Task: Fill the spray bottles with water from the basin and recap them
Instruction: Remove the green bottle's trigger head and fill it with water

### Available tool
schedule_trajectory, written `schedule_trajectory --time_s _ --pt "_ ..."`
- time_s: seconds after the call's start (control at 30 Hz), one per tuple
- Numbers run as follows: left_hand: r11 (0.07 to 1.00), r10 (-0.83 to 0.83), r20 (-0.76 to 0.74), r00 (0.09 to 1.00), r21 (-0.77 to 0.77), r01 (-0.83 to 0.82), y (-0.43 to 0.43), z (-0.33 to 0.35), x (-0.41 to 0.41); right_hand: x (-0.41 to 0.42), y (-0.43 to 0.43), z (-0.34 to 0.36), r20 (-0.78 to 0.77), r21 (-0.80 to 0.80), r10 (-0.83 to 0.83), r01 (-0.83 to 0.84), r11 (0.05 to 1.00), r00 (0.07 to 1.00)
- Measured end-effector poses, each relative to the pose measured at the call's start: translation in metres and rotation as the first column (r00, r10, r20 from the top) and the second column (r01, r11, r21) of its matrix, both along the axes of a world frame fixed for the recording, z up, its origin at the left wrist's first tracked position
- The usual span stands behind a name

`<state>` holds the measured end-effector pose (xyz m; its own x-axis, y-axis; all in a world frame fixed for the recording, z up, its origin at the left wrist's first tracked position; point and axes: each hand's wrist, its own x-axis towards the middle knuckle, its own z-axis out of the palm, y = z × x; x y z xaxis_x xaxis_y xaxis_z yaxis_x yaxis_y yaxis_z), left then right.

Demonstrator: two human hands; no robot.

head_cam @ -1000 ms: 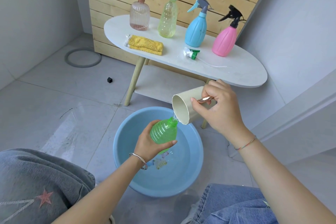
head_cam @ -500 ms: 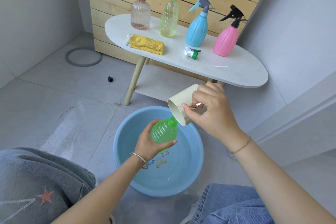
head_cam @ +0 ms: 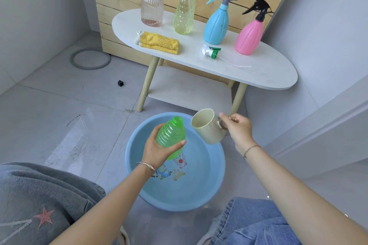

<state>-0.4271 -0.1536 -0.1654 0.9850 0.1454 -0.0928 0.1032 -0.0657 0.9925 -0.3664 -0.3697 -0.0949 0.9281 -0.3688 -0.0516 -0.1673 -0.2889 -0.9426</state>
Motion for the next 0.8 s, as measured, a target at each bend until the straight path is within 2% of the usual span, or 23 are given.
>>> schedule_trajectory --time_s 0.17,0.27,0.37,0.57,0.7,0.8 --pt "0.998 0.059 0.002 0.998 0.000 -0.059 0.009 0.001 0.008 -0.012 0.008 -0.083 -0.334 -0.161 0.106 -0.167 0.973 0.937" --pt "0.996 0.087 -0.006 0.996 0.010 -0.087 0.015 -0.001 0.010 -0.024 0.017 -0.121 -0.446 -0.308 0.123 -0.281 0.909 0.887" --pt "0.993 0.113 -0.001 0.994 0.017 -0.113 0.020 -0.006 0.012 -0.032 0.024 -0.145 -0.451 -0.457 0.182 -0.401 0.794 0.874" --pt "0.992 0.128 -0.009 0.992 0.022 -0.127 0.021 -0.010 0.015 -0.042 0.022 -0.164 -0.500 -0.618 0.246 -0.541 0.571 0.830" --pt "0.992 0.117 0.009 0.993 0.045 -0.117 0.020 -0.011 0.015 -0.046 0.027 -0.169 -0.542 -0.622 0.265 -0.592 0.511 0.798" --pt "0.992 0.112 0.015 0.994 0.047 -0.113 0.019 -0.013 0.016 -0.047 0.032 -0.174 -0.532 -0.582 0.291 -0.593 0.556 0.795"
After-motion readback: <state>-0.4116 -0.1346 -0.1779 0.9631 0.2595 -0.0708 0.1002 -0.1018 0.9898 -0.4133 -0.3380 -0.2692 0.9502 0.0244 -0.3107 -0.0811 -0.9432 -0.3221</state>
